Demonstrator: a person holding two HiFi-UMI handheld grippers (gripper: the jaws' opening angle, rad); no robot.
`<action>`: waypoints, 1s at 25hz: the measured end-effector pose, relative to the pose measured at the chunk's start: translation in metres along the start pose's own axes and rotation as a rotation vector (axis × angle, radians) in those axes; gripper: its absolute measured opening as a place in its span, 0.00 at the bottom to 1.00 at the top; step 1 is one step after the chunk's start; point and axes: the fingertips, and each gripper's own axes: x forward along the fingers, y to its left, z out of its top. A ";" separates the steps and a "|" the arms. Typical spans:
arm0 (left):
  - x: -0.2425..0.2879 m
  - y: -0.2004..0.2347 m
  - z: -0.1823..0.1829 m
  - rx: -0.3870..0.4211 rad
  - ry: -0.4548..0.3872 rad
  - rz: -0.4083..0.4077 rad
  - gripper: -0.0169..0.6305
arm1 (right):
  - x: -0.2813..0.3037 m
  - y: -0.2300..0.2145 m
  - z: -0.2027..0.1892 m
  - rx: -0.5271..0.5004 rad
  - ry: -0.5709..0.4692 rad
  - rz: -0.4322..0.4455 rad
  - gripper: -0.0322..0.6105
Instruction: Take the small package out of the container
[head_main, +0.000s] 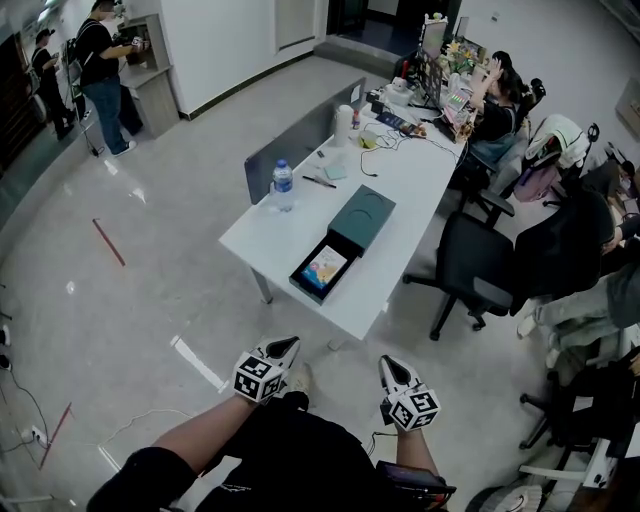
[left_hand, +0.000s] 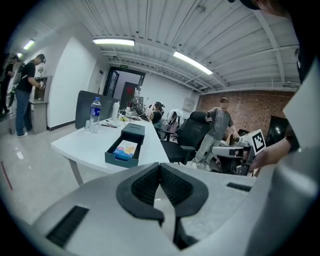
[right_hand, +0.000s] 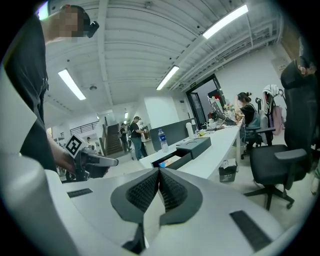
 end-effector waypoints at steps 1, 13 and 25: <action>0.004 0.004 0.005 -0.001 -0.004 0.002 0.04 | 0.005 -0.006 0.003 -0.004 0.002 -0.002 0.09; 0.054 0.041 0.035 -0.041 0.002 -0.014 0.04 | 0.048 -0.049 0.037 -0.023 0.027 -0.032 0.09; 0.087 0.078 0.064 -0.025 0.011 -0.062 0.04 | 0.084 -0.062 0.064 -0.025 0.009 -0.091 0.09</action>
